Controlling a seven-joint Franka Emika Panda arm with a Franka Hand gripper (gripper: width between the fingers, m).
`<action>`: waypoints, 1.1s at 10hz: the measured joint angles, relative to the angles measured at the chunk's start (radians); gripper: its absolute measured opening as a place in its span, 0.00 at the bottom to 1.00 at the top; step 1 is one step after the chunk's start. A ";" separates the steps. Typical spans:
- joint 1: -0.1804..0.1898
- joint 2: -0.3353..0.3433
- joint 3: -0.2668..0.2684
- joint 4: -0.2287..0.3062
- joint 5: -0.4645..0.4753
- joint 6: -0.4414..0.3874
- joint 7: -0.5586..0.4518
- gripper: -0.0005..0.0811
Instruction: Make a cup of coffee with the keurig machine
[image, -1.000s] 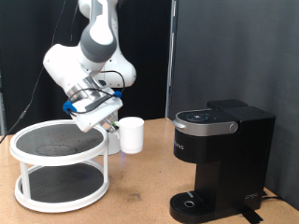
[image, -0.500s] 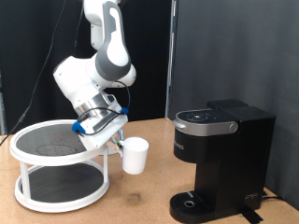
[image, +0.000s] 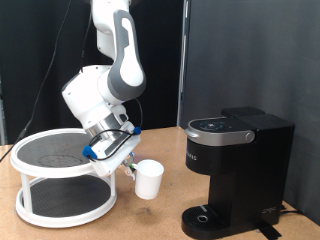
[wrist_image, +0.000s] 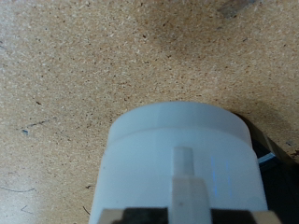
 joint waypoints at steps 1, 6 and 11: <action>0.000 0.017 0.009 0.009 0.012 0.012 -0.001 0.02; 0.026 0.118 0.089 0.035 0.199 0.106 -0.123 0.02; 0.089 0.176 0.205 0.062 0.479 0.185 -0.313 0.02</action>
